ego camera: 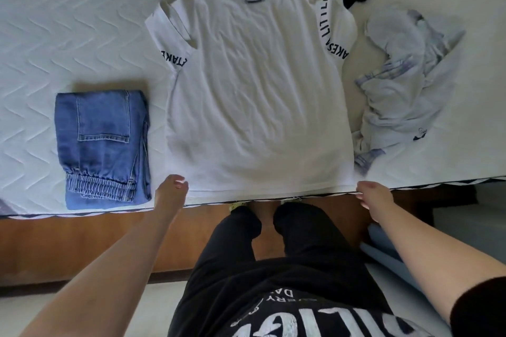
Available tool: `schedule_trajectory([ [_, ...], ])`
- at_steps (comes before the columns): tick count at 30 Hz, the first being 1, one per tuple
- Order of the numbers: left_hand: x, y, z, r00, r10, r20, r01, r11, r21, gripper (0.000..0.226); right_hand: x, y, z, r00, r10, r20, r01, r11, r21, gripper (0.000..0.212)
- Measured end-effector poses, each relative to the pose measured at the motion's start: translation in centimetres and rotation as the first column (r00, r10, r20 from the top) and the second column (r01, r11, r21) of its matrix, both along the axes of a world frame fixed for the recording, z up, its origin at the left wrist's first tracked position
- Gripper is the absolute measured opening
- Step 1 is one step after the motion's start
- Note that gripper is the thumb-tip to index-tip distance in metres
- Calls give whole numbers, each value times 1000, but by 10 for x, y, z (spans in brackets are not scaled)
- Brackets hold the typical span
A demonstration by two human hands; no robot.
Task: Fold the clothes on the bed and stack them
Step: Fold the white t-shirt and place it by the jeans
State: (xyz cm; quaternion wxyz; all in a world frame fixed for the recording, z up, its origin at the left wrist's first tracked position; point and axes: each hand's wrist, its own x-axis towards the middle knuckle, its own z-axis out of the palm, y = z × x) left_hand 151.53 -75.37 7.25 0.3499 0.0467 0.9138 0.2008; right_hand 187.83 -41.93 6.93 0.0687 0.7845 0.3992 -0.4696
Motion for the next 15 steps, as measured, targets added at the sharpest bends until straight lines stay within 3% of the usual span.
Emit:
schedule_trajectory([
  [6,28,75,14,954,-291,71,281,952,122,15,-30,16,10,984,46,-172,-35,997,69,32],
  [11,68,124,-3,852,-506,138,490,862,134,24,-56,58,-11,972,-214,-97,209,976,-68,44],
  [15,103,158,-14,832,-519,198,500,855,140,28,-66,84,-27,947,-299,-115,295,954,-55,67],
])
